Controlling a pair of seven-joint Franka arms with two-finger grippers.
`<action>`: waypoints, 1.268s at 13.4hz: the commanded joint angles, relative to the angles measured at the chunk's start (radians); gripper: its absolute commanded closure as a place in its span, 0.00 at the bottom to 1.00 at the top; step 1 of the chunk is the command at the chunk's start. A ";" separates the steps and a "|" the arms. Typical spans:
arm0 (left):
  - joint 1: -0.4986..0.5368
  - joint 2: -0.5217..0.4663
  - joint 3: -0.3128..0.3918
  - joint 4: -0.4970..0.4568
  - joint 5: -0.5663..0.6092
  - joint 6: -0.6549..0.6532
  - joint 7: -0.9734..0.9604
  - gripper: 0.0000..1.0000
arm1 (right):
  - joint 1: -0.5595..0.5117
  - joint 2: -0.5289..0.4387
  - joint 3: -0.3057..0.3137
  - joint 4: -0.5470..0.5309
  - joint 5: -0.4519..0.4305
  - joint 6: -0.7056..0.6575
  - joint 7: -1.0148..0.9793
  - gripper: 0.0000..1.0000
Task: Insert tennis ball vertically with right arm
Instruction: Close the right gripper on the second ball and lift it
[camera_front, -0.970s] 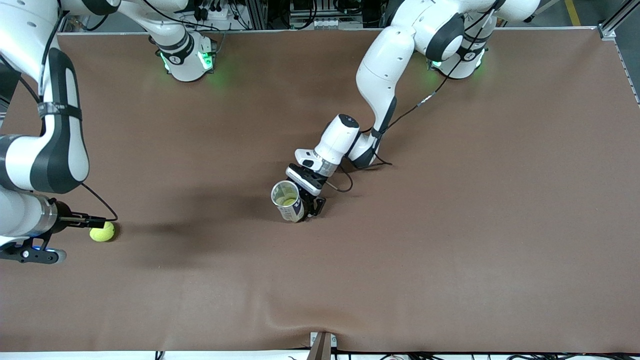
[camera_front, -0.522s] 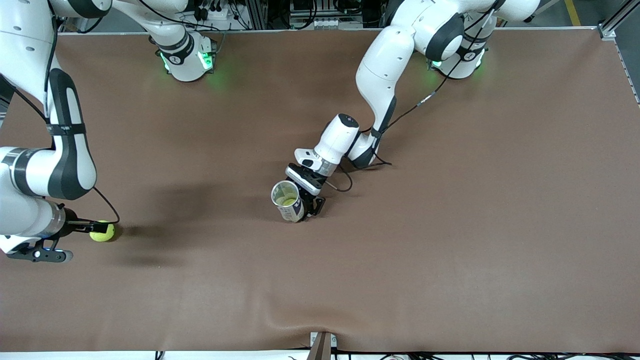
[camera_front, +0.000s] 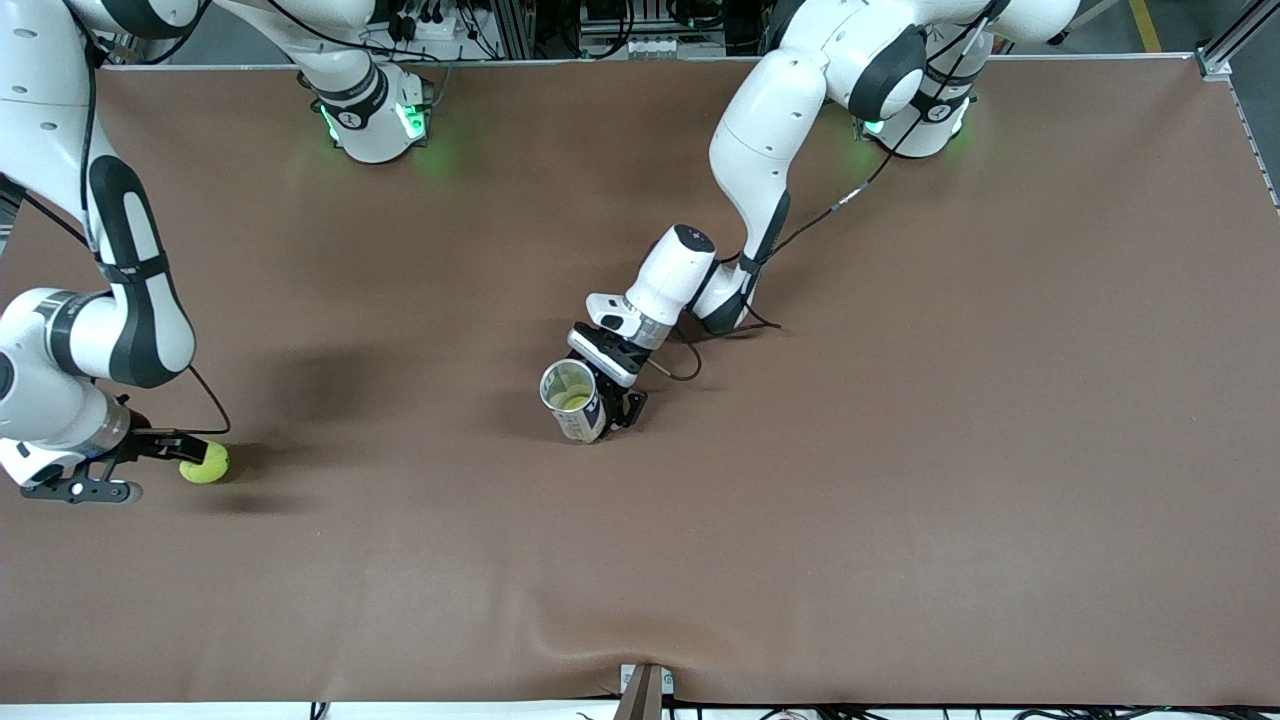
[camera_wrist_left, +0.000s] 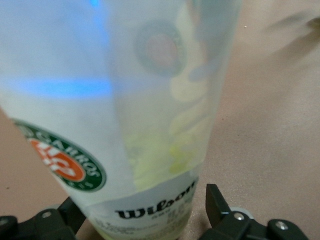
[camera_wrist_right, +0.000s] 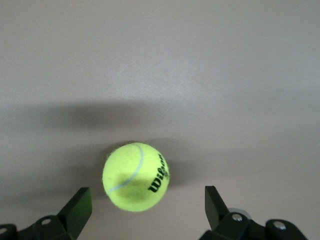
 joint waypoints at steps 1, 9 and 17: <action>-0.012 -0.037 0.010 -0.040 -0.017 0.012 -0.007 0.00 | -0.021 0.041 0.020 -0.009 -0.012 0.067 -0.002 0.00; -0.012 -0.086 0.010 -0.073 -0.017 0.012 -0.007 0.00 | -0.025 0.062 0.020 -0.055 -0.002 0.156 -0.009 0.78; -0.015 -0.173 0.010 -0.164 -0.020 0.012 -0.007 0.00 | -0.010 -0.094 0.071 0.155 0.109 -0.288 -0.034 1.00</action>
